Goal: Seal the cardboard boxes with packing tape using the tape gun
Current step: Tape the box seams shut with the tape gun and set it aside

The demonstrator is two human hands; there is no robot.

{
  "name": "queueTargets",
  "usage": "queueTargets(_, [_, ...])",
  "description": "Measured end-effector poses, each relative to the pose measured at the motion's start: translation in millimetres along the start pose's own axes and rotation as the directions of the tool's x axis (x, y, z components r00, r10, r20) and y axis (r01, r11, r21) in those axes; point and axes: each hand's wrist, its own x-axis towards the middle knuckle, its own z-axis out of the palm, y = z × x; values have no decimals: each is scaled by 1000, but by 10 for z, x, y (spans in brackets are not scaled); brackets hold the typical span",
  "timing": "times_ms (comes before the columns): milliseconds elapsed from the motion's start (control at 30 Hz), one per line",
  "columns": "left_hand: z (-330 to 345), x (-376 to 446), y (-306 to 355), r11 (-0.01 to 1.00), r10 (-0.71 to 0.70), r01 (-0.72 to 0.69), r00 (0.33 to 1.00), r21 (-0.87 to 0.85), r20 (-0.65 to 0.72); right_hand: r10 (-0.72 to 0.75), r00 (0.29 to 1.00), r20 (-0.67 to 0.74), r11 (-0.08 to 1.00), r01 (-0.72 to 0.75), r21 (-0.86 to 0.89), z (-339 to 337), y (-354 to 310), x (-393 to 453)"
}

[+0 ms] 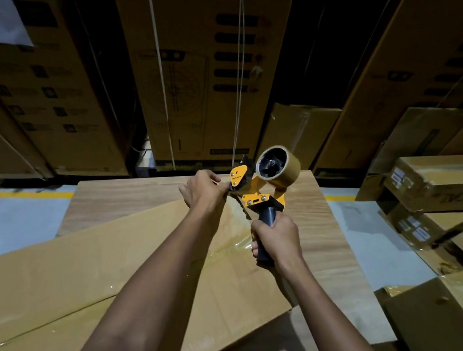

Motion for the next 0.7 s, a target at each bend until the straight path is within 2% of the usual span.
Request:
queueTargets(233, [-1, 53, -13, 1000, 11, -12, 1000, 26, 26, 57, 997, 55, 997, -60, 47, -60, -107, -85])
queueTargets(400, [7, 42, -56, 998, 47, -47, 999, 47, 8, 72, 996, 54, 997, -70, -38, -276, -63, -273])
queueTargets(567, [-57, 60, -13, 998, 9, -14, 996, 58, 90, 82, 996, 36, 995, -80, -53, -329, -22, -368])
queueTargets(633, [-65, 24, -47, 995, 89, -95, 989, 42, 118, 83, 996, 27, 995, -82, -51, -308, -61, -367])
queueTargets(700, [-67, -33, -109, 968, 247, -250, 962, 10, 118, 96, 995, 31, 995, -95, -34, -316, -71, -367])
